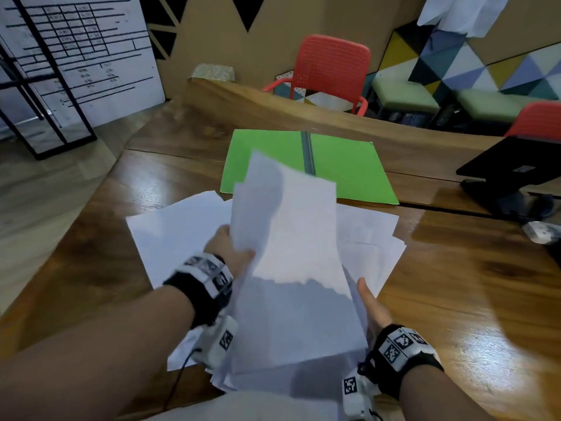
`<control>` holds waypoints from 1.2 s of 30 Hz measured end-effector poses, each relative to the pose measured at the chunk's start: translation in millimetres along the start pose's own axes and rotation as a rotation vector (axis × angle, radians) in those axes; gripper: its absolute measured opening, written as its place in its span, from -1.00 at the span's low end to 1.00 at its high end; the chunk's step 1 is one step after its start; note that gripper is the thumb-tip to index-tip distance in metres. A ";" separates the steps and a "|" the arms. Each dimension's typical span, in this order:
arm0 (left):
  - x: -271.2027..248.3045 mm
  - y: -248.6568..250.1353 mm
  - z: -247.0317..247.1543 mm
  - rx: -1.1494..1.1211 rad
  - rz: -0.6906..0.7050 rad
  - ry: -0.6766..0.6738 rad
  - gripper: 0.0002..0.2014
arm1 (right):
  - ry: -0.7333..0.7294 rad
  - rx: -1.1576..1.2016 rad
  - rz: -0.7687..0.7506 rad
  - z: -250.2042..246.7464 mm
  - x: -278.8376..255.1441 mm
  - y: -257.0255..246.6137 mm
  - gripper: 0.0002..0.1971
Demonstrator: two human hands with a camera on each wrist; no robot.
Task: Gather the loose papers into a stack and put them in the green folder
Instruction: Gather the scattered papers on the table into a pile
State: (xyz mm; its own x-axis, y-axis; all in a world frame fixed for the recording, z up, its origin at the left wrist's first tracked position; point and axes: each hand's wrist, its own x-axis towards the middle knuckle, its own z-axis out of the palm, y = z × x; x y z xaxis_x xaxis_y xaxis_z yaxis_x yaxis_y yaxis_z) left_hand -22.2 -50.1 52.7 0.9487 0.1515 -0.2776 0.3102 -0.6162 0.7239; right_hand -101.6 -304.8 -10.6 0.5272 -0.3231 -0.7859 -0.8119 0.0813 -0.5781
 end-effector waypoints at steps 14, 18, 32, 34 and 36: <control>27.6 -69.2 -38.5 0.850 -0.494 -0.151 -0.39 | 0.151 -0.273 -0.100 0.0 12.9 13.8 0.00; 34.5 -72.4 -42.9 0.617 -0.439 -0.178 -0.38 | 0.147 -0.263 -0.093 -3.4 31.8 21.7 0.11; 14.2 -50.0 -48.1 0.026 -0.204 0.138 -0.65 | 0.165 -0.276 -0.075 -0.5 17.1 12.5 -0.02; 1.6 -30.3 -53.1 0.051 -0.059 0.224 -0.67 | 0.164 -0.271 -0.072 -0.2 18.5 12.9 -0.04; -8.4 -13.5 -61.2 0.055 0.081 0.296 -0.80 | 0.163 -0.265 -0.080 -1.4 21.3 13.2 -0.06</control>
State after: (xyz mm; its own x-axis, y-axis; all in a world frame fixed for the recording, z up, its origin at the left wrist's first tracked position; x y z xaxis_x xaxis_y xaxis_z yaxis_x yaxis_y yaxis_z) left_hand -30.6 4.2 83.9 0.9493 0.3140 -0.0184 0.2369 -0.6753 0.6984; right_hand -101.4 -311.9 -34.7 0.5623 -0.4671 -0.6824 -0.8178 -0.1920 -0.5425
